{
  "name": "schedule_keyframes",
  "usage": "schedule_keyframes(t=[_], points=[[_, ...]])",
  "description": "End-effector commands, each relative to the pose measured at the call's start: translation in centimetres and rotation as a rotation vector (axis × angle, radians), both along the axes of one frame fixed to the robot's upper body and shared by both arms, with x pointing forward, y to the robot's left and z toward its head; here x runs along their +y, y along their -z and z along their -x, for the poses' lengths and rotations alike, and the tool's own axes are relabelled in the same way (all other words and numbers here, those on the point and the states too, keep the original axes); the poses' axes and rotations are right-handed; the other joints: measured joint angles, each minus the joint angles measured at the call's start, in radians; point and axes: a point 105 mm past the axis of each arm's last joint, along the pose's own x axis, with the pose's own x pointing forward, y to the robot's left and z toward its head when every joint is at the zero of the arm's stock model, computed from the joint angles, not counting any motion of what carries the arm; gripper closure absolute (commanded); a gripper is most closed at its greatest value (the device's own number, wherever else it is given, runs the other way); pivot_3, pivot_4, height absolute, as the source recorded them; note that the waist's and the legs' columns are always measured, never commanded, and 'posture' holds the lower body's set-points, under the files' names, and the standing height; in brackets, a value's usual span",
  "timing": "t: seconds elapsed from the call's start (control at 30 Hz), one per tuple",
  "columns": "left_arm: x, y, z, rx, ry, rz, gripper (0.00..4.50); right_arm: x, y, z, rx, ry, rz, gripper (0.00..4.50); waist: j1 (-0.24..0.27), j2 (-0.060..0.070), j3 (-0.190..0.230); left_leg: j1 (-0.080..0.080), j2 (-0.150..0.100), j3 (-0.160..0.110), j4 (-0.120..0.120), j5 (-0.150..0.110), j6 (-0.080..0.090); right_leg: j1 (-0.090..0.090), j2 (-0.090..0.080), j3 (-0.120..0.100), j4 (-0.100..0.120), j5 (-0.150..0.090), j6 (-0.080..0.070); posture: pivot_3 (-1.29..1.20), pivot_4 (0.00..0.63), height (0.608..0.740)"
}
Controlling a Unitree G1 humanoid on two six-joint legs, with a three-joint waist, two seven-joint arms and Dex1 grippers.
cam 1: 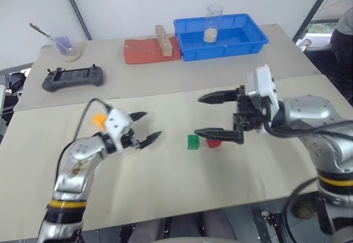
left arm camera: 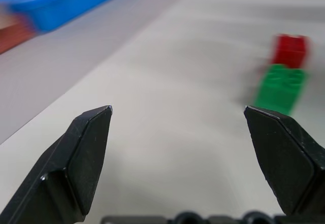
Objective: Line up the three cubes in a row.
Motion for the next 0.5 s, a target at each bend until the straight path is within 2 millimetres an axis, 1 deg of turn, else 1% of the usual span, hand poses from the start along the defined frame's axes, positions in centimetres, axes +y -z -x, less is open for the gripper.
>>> schedule_keyframes(t=[0.03,0.07,0.13,0.17,0.23,0.33,0.5], points=[[5.1,-3.1,0.7,-0.122,-0.244,0.028,0.09,1.5,-1.7,0.2,-0.001,-0.038,-0.045,0.00,0.007,0.000,0.000,0.000,0.000,0.000,0.000,0.000,0.000,0.000,0.000,0.000,0.000,0.000,0.000,0.00,0.150,0.740],[6.4,-3.3,1.0,-0.130,-0.301,0.037,0.09,2.1,-2.0,0.1,-0.002,-0.048,-0.054,0.00,0.012,0.000,0.000,0.000,0.001,0.000,0.000,0.000,0.000,0.000,0.000,0.000,0.000,0.000,-0.001,0.00,0.150,0.740],[8.1,-3.3,1.4,-0.134,-0.376,0.053,0.09,2.9,-2.5,0.1,0.006,-0.061,-0.066,0.00,0.020,0.000,0.000,0.000,0.000,0.000,0.000,0.000,0.000,0.000,0.000,-0.001,-0.001,0.001,-0.001,0.00,0.150,0.740],[8.6,-3.2,1.4,-0.131,-0.398,0.058,0.09,3.3,-2.6,0.0,0.008,-0.062,-0.067,0.00,0.025,0.000,0.000,0.001,0.000,0.000,0.000,0.000,-0.001,0.000,0.000,-0.001,-0.001,0.001,-0.001,0.00,0.150,0.740],[9.0,-2.5,1.2,-0.104,-0.401,0.050,0.09,3.7,-2.6,-0.1,0.011,-0.066,-0.069,0.00,0.032,0.000,0.000,0.001,0.000,0.000,0.000,0.000,-0.001,-0.001,0.000,-0.003,-0.001,0.001,-0.001,0.00,0.150,0.740],[8.9,-1.3,0.6,-0.045,-0.360,0.050,0.09,4.0,-2.2,-0.3,0.007,-0.068,-0.058,0.00,0.033,0.000,0.000,0.001,-0.001,0.000,0.000,-0.002,-0.005,0.000,0.000,-0.003,-0.001,0.002,0.000,0.00,0.150,0.740],[9.5,0.1,-1.8,-0.007,-0.352,0.054,0.09,4.0,-1.5,-0.6,0.003,-0.047,-0.036,0.00,0.029,0.000,0.000,0.001,-0.001,0.000,0.000,-0.002,-0.005,0.000,0.000,-0.003,0.000,0.002,-0.001,0.00,0.150,0.740]])
